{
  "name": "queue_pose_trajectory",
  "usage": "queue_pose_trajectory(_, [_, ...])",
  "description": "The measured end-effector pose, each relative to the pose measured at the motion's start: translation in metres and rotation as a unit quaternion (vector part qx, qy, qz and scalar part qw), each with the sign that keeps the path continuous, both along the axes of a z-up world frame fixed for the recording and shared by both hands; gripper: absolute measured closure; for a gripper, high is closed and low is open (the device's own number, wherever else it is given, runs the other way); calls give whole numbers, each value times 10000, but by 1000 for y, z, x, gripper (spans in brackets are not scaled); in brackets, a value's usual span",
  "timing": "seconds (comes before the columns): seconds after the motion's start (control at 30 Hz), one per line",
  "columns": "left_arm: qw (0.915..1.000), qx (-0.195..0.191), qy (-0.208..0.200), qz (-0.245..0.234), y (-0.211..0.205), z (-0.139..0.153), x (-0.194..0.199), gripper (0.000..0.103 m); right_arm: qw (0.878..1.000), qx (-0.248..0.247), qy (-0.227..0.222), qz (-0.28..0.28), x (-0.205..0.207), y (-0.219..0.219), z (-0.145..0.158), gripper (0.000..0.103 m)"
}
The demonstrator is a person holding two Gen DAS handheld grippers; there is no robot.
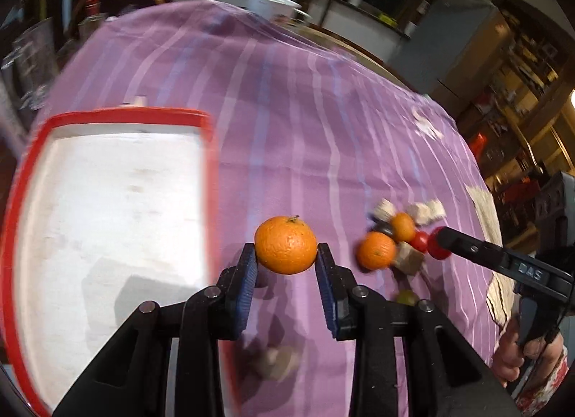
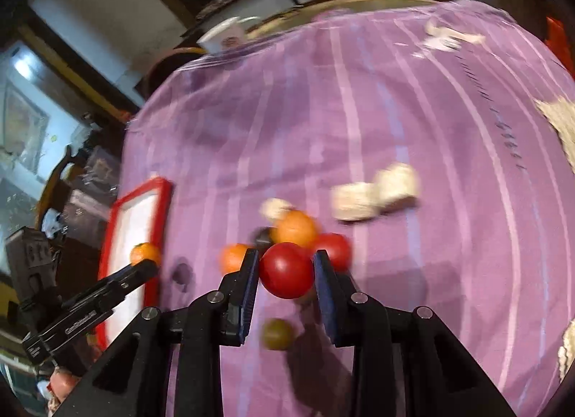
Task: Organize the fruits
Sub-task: 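Carry the tangerine into the tray and release while the right tool drops the tomato there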
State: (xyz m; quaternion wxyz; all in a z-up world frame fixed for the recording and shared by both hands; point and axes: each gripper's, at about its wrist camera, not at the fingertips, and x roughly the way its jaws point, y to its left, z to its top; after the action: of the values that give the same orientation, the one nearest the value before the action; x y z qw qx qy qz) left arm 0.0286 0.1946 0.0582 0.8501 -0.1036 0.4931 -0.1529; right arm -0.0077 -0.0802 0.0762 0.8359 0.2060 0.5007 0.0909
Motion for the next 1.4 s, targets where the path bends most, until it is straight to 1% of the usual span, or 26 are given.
queue_pose_trajectory(0.13, [9991,88,86,414,50,0,12,71,9989,152,-11,453,17,47,7,69])
queue_pose_trajectory(0.27, [9968,435,146,654,89,-7,26,71,9959,310,77,842,42,100,4,69])
queue_pose_trajectory(0.3, [9963,454,167,708,98,-9,30,71,9949,293,66,960,49,117,3,69])
queue_pose_trajectory(0.47, [9919,536,329,1101,141,-25,51,71,9905,147,-7,1367,73,180,0,69])
queue_pose_trajectory(0.57, [9904,539,362,1221,153,-30,60,71,9881,-87,-53,1532,84,212,-5,69])
queue_pose_trajectory(0.7, [9894,621,358,1261,158,-30,63,71,9863,-393,-12,1605,95,237,-18,68])
queue_pose_trajectory(0.77, [9897,631,351,1236,157,-29,62,69,9868,-502,9,1542,101,244,-23,67])
queue_pose_trajectory(0.83, [9899,597,330,1244,160,-27,60,61,9882,-588,36,1412,106,244,-26,67])
queue_pose_trajectory(0.87, [9896,598,306,1268,161,-26,60,54,9888,-616,77,1357,107,243,-27,67])
queue_pose_trajectory(0.9, [9894,600,272,1293,162,-23,58,50,9892,-636,115,1313,109,242,-28,67])
queue_pose_trajectory(0.97, [9891,558,261,1335,164,-19,55,47,9899,-607,143,1271,112,240,-28,63])
queue_pose_trajectory(1.0, [9888,525,276,1372,166,-18,53,45,9903,-599,128,1248,113,238,-27,58])
queue_pose_trajectory(1.03, [9883,499,289,1410,167,-16,52,44,9907,-583,95,1224,114,236,-24,52])
queue_pose_trajectory(1.07, [9877,478,305,1459,168,-15,50,44,9910,-553,67,1214,114,236,-22,51])
queue_pose_trajectory(1.23, [9866,410,189,1567,163,5,29,44,9934,-358,-124,1080,102,213,-1,51])
queue_pose_trajectory(1.33, [9878,359,34,1518,151,18,15,40,9952,-244,-230,924,86,186,10,50])
queue_pose_trajectory(1.4, [9886,402,-67,1447,138,27,6,39,9968,-201,-244,732,74,161,14,50])
